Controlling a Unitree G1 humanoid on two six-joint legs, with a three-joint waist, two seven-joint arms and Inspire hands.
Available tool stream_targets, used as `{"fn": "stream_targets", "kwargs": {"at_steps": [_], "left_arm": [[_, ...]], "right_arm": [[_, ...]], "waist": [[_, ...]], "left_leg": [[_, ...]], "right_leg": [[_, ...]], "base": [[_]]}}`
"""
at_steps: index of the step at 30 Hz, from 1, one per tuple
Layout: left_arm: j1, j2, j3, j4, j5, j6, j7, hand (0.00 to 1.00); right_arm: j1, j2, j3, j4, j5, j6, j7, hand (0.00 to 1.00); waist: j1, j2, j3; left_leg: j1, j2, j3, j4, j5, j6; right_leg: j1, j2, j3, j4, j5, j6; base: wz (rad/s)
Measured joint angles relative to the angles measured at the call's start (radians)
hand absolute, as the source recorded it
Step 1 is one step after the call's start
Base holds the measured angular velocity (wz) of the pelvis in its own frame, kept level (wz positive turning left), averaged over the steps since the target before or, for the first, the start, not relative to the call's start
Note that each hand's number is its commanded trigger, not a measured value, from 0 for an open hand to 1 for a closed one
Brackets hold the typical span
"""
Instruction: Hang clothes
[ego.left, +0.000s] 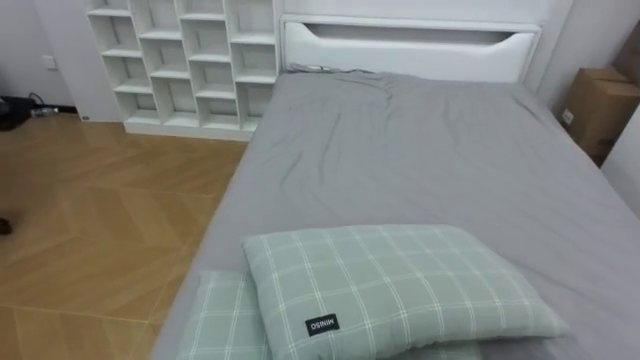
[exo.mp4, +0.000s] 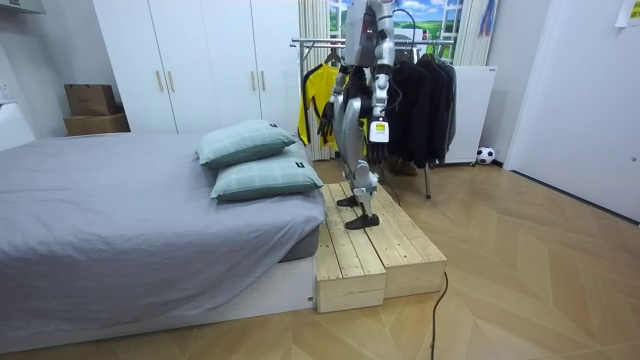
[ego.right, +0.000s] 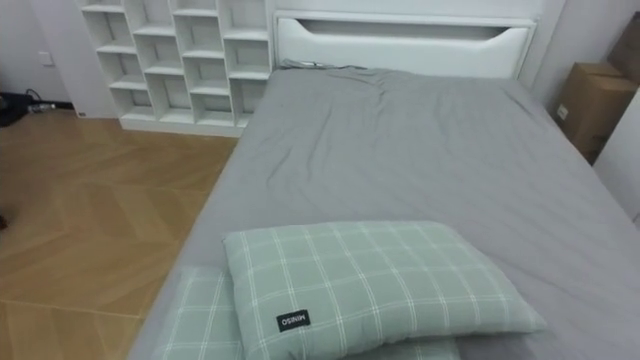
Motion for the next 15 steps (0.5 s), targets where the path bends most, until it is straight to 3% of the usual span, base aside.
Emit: {"fn": "stream_targets", "kwargs": {"at_steps": [4, 8, 15], "left_arm": [[0.001, 0.0, 0.0, -0.004, 0.0, 0.013, -0.009, 0.0], [-0.001, 0.0, 0.001, -0.004, 0.001, 0.016, -0.012, 0.0], [-0.007, -0.001, -0.002, -0.004, 0.019, 0.016, -0.021, 0.0]], "right_arm": [[0.0, 0.0, 0.0, 0.0, 0.001, 0.011, 0.001, 0.0], [0.001, 0.0, 0.0, 0.0, 0.001, 0.011, 0.001, 0.0], [0.005, 0.0, -0.002, -0.005, 0.002, 0.011, 0.001, 0.0]], "waist": [[0.0, 0.0, -0.008], [0.0, 0.004, -0.0101], [-0.008, 0.008, -0.007]], "left_leg": [[-0.001, 0.0, 0.0, -0.001, 0.003, -0.001], [0.0, 0.002, 0.0, -0.003, 0.002, -0.002], [0.003, 0.005, -0.003, -0.003, 0.0, -0.004]], "right_leg": [[0.0, 0.0, -0.001, 0.0, -0.005, 0.0], [0.0, 0.002, 0.0, 0.002, -0.005, 0.0], [0.001, 0.005, 0.006, 0.005, -0.005, 0.0]], "base": [[0.01], [0.0], [0.0]]}}
